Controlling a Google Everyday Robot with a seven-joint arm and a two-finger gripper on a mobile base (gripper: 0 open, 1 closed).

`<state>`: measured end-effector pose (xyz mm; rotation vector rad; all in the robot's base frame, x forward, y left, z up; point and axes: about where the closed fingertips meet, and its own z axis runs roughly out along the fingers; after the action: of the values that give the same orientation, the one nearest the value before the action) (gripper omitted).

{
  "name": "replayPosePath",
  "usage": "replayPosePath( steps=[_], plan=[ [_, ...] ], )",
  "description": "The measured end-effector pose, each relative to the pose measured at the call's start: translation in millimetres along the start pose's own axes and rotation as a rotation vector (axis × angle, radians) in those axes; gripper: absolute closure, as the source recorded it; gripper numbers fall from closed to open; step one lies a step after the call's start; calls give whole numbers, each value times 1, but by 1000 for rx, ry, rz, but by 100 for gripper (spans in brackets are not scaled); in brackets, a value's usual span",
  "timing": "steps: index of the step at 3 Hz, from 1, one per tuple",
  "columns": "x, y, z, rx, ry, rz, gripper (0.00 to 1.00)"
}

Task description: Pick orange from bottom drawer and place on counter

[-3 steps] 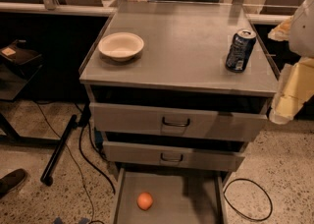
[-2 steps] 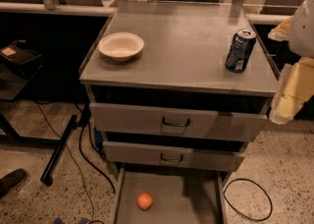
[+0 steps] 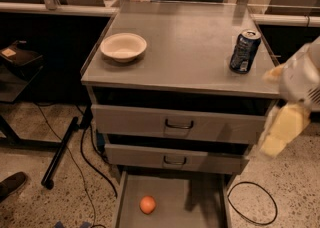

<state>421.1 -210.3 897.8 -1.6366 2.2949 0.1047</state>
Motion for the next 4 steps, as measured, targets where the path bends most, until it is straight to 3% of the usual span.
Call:
replayPosePath(
  steps=[1,2,3,4],
  plan=[
    [21,17,63,-79,-21,50,0],
    [22,18,65,-84,-27,53,0],
    [24,26,86,-126,-78,73,0],
    [29,38,140,-184,-132,127,0]
  ],
)
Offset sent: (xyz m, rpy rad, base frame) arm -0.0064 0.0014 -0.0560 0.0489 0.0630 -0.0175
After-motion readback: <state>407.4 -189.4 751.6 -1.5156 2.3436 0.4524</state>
